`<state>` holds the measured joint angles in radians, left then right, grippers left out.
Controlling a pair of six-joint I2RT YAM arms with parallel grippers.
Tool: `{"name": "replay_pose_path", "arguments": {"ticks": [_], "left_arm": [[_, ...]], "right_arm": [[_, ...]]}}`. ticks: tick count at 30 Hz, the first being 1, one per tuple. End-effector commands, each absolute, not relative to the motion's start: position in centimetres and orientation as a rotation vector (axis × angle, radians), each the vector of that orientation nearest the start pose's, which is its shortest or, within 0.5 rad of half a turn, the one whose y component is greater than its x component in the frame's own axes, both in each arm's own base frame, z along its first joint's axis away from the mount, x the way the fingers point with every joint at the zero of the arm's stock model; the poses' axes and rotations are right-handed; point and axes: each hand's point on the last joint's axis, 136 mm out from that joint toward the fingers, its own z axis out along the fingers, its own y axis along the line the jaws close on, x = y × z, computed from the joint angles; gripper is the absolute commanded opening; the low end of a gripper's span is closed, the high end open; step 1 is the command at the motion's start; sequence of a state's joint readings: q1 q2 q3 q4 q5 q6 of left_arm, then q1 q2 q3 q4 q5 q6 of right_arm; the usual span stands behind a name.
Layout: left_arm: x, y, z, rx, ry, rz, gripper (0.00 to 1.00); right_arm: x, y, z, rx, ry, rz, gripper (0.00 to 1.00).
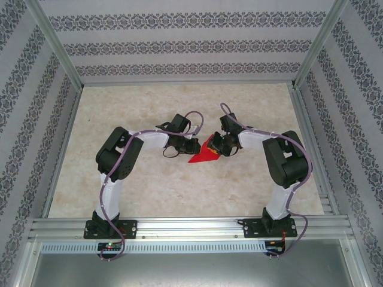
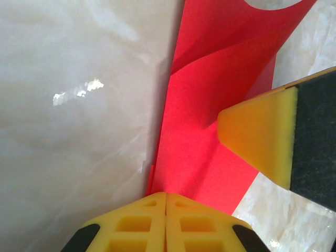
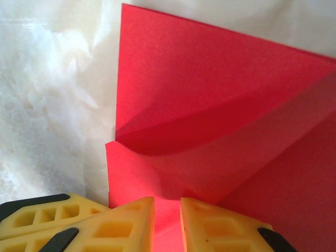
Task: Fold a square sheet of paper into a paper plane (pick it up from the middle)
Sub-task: Fourth fold the wing at the center of the table.
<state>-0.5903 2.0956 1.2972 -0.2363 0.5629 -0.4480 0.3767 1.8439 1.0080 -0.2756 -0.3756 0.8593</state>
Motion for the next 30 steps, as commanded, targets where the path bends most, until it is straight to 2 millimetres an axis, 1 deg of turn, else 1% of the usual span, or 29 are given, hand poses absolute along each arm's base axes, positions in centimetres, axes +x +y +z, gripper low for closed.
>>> {"name": "replay_pose_path", "arguments": {"ticks": [1,3,5,7,9,11,12,14,18,22,26,30], "left_arm": [[31.9,-31.8,-2.9,0.408,2.934,-0.888,0.08],[31.9,-31.7,-2.9,0.409,2.935,-0.891,0.08],[31.9,-31.8,-2.9,0.415,2.931,-0.893,0.08],[31.9,-31.9,-2.8,0.420,2.929,-0.896,0.08],[31.9,-32.0,-2.8,0.428,2.929,-0.897,0.08],[31.9,-32.0,-2.8,0.431,2.931,-0.894,0.08],[31.9,-32.0,-2.8,0.433,2.930,-0.892,0.08],[31.9,-32.1,-2.8,0.436,2.929,-0.890,0.08],[31.8,-32.1,-2.9,0.438,2.931,-0.889,0.08],[31.7,-32.1,-2.9,0.444,2.930,-0.890,0.08],[31.7,-32.2,-2.8,0.445,2.930,-0.890,0.07],[31.5,-32.0,-2.9,0.441,2.937,-0.886,0.07]], "right_arm": [[34.8,19.1,0.1,0.652,2.830,0.742,0.21],[34.6,19.0,0.0,0.669,2.828,0.748,0.21],[34.9,19.3,0.5,0.666,2.805,0.791,0.21],[35.6,19.9,2.2,0.628,2.754,0.856,0.21],[36.4,20.7,4.3,0.564,2.697,0.912,0.20],[36.8,21.6,6.0,0.500,2.664,0.946,0.20],[36.9,22.1,6.6,0.472,2.655,0.959,0.20],[37.0,22.7,7.0,0.435,2.660,0.953,0.19],[37.3,23.2,5.8,0.433,2.691,0.934,0.14],[37.3,23.2,4.4,0.453,2.721,0.909,0.11],[37.1,22.7,3.1,0.478,2.748,0.883,0.11],[36.7,21.5,1.3,0.516,2.776,0.842,0.10]]}}
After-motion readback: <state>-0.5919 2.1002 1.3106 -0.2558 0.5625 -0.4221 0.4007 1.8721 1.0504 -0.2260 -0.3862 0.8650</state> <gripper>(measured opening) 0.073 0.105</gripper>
